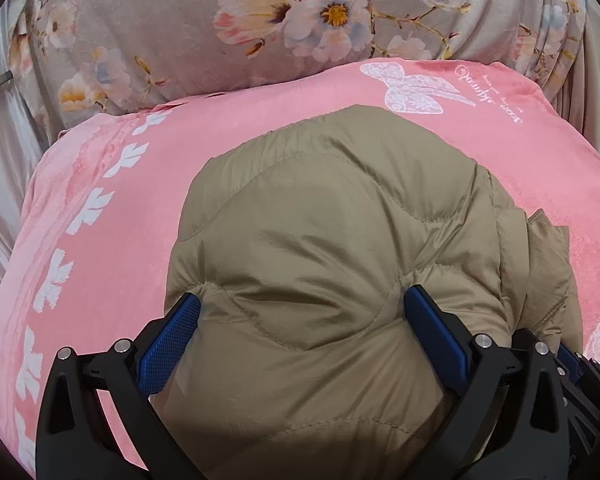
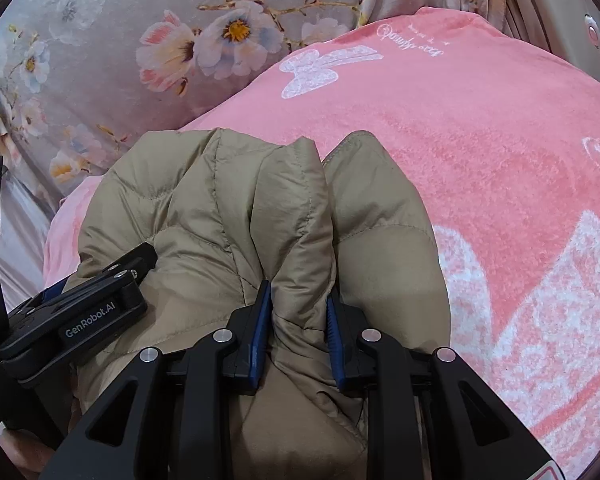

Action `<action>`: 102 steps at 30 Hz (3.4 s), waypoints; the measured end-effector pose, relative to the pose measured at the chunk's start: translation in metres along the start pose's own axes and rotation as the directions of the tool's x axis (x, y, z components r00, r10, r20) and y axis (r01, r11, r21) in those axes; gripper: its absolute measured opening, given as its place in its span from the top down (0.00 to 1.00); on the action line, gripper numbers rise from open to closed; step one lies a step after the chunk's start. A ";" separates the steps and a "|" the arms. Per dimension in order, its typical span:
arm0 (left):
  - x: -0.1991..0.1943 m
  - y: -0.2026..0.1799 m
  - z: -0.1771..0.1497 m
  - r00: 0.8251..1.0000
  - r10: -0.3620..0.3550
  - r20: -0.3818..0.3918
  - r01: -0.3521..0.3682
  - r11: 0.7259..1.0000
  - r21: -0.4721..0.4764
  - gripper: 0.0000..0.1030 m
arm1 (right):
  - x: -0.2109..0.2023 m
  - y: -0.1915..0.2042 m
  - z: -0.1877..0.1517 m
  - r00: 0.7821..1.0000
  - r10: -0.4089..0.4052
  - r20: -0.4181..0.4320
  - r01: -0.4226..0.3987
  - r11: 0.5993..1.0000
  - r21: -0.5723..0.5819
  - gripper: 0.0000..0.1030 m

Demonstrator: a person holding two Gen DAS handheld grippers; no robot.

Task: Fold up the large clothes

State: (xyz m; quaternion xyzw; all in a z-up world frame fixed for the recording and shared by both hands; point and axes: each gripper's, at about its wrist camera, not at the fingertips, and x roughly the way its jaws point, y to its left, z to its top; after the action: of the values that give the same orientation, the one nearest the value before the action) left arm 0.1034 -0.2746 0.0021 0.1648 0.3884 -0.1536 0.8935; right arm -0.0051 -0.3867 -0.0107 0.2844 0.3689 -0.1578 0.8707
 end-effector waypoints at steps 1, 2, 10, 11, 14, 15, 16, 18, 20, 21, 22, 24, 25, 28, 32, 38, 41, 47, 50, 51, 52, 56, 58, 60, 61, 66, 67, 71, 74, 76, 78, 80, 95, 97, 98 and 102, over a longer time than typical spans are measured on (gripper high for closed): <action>0.000 0.000 0.000 1.000 0.002 0.003 -0.002 1.000 0.001 0.04 | 0.000 0.000 0.000 1.000 0.002 0.002 -0.002 1.000 0.000 0.80; 0.001 0.000 -0.001 1.000 0.005 0.007 -0.005 1.000 0.003 0.04 | 0.000 0.000 -0.001 1.000 0.002 0.004 -0.002 1.000 0.002 0.80; 0.002 -0.003 -0.004 0.999 0.024 0.027 -0.024 1.000 0.011 0.04 | 0.001 -0.001 -0.002 1.000 0.003 0.009 -0.003 1.000 -0.006 0.79; 0.002 -0.002 -0.004 0.999 0.023 0.028 -0.023 1.000 0.010 0.04 | 0.001 -0.001 -0.002 1.000 0.003 0.008 -0.003 1.000 -0.011 0.79; 0.001 0.001 -0.003 1.000 0.006 0.029 -0.006 1.000 0.001 0.04 | 0.002 -0.001 0.000 1.000 0.021 -0.005 -0.021 0.999 -0.027 0.77; 0.000 0.002 -0.003 1.000 0.000 0.027 0.000 1.000 0.003 0.04 | 0.001 -0.002 0.002 1.000 0.022 -0.018 -0.022 0.999 -0.032 0.74; -0.001 0.004 -0.003 1.000 -0.010 0.024 0.010 1.000 0.003 0.04 | -0.001 -0.002 0.005 0.999 0.010 -0.036 -0.011 0.999 -0.033 0.71; -0.009 0.010 -0.004 0.999 -0.042 0.011 0.042 0.999 0.004 0.04 | -0.012 -0.002 0.009 0.997 -0.016 -0.070 0.014 0.999 -0.030 0.70; -0.026 0.020 -0.009 0.998 -0.058 -0.002 0.058 0.998 -0.008 0.04 | -0.031 -0.002 0.008 0.997 -0.044 -0.063 0.042 0.998 -0.036 0.69; -0.036 0.024 -0.012 0.998 -0.069 -0.002 0.069 0.997 -0.018 0.04 | -0.044 -0.002 0.005 0.998 -0.056 -0.041 0.054 0.998 -0.045 0.69; -0.045 0.027 -0.015 0.997 -0.076 0.004 0.076 0.997 -0.019 0.04 | -0.057 -0.002 0.002 0.997 -0.070 -0.020 0.069 0.996 -0.053 0.69; -0.059 0.029 -0.025 0.998 -0.064 0.012 0.064 0.998 -0.011 0.04 | -0.076 0.001 -0.006 0.996 -0.085 0.036 0.087 0.994 -0.067 0.77; -0.064 0.031 -0.031 0.998 -0.059 0.008 0.059 0.998 -0.010 0.04 | -0.083 0.004 -0.010 0.995 -0.083 0.063 0.088 0.993 -0.077 0.87; -0.067 0.032 -0.044 0.997 -0.073 -0.033 0.072 0.997 -0.028 0.04 | -0.082 0.015 -0.022 0.996 -0.063 0.059 0.069 0.991 -0.113 0.98; -0.068 0.035 -0.055 0.995 -0.087 -0.051 0.084 0.995 -0.049 0.04 | -0.066 0.026 -0.041 0.993 -0.112 0.045 0.118 0.977 -0.176 0.99; -0.065 0.030 -0.066 0.998 -0.067 -0.020 0.066 0.997 -0.047 0.04 | -0.057 0.026 -0.050 0.990 -0.131 0.051 0.138 0.972 -0.191 1.00; -0.064 0.028 -0.068 0.998 -0.055 -0.010 0.055 0.998 -0.037 0.04 | -0.054 0.028 -0.054 0.988 -0.143 0.063 0.153 0.966 -0.207 0.99; -0.063 0.026 -0.070 0.999 -0.050 0.000 0.050 0.998 -0.029 0.04 | -0.052 0.028 -0.057 0.987 -0.141 0.073 0.154 0.967 -0.205 0.99; -0.062 0.026 -0.070 0.999 -0.044 0.007 0.045 0.999 -0.023 0.04 | -0.051 0.028 -0.058 0.987 -0.143 0.076 0.156 0.966 -0.204 0.99; -0.061 0.026 -0.070 0.999 -0.043 0.009 0.043 0.999 -0.023 0.04 | -0.050 0.028 -0.058 0.987 -0.144 0.076 0.156 0.967 -0.203 0.99; -0.061 0.026 -0.070 0.999 -0.041 0.010 0.042 0.999 -0.022 0.04 | -0.051 0.028 -0.059 0.987 -0.143 0.076 0.156 0.966 -0.204 0.99; -0.060 0.025 -0.071 0.999 -0.037 0.016 0.037 0.999 -0.020 0.04 | -0.050 0.027 -0.058 0.987 -0.143 0.076 0.156 0.966 -0.205 0.99; -0.060 0.025 -0.072 0.999 -0.037 0.016 0.037 0.999 -0.019 0.04 | -0.050 0.027 -0.058 0.987 -0.143 0.073 0.156 0.966 -0.208 0.99; -0.060 0.026 -0.072 0.999 -0.039 0.017 0.039 0.999 -0.013 0.04 | -0.051 0.027 -0.057 0.988 -0.141 0.065 0.152 0.967 -0.205 0.99; -0.059 0.027 -0.072 0.999 -0.042 0.016 0.042 0.999 -0.014 0.04 | -0.051 0.026 -0.055 0.989 -0.138 0.059 0.147 0.969 -0.201 0.99; -0.059 0.028 -0.072 0.999 -0.049 0.014 0.049 0.999 -0.008 0.04 | -0.056 0.023 -0.050 0.991 -0.128 0.028 0.131 0.977 -0.169 0.99; -0.060 0.029 -0.071 0.998 -0.057 0.005 0.057 0.998 -0.008 0.04 | -0.059 0.023 -0.049 0.992 -0.121 0.021 0.123 0.980 -0.157 0.98; -0.061 0.057 -0.065 0.975 -0.200 -0.100 0.191 0.977 -0.093 0.04 | -0.091 -0.011 -0.032 0.998 -0.047 0.036 0.047 0.999 0.010 0.72; -0.060 0.082 -0.065 0.949 -0.280 -0.145 0.251 0.949 -0.188 0.04 | -0.098 -0.044 -0.015 0.996 -0.087 0.013 0.086 0.993 0.084 0.52; -0.059 0.102 -0.062 0.937 -0.318 -0.145 0.277 0.928 -0.248 0.05 | -0.090 -0.067 -0.007 0.997 -0.038 -0.064 0.047 0.989 0.138 0.52; -0.052 0.120 -0.056 0.919 -0.363 -0.151 0.308 0.904 -0.298 0.05 | -0.076 -0.087 -0.003 0.985 0.062 -0.162 -0.028 0.978 0.208 0.52; -0.040 0.134 -0.052 0.885 -0.433 -0.171 0.356 0.865 -0.353 0.05 | -0.059 -0.102 -0.003 0.948 0.196 -0.250 -0.118 0.948 0.294 0.52; 0.015 0.143 -0.047 0.708 -0.682 -0.183 0.541 0.690 -0.481 0.04 | 0.025 -0.052 -0.020 0.726 0.575 -0.376 -0.391 0.796 0.462 0.47; 0.023 0.142 -0.049 0.700 -0.695 -0.164 0.548 0.670 -0.501 0.04 | 0.031 -0.046 -0.018 0.728 0.581 -0.364 -0.399 0.790 0.465 0.47; 0.025 0.142 -0.050 0.698 -0.699 -0.158 0.550 0.664 -0.506 0.04 | 0.031 -0.047 -0.017 0.730 0.582 -0.359 -0.403 0.790 0.462 0.48; 0.018 0.142 -0.049 0.715 -0.689 -0.120 0.564 0.669 -0.484 0.05 | 0.025 -0.040 -0.014 0.732 0.605 -0.315 -0.450 0.775 0.443 0.74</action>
State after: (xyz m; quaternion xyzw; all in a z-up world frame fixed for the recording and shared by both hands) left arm 0.1404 -0.1296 -0.0178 -0.1526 0.5722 -0.3425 0.7294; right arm -0.0154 -0.4113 -0.0517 0.5511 0.4251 0.1080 0.7099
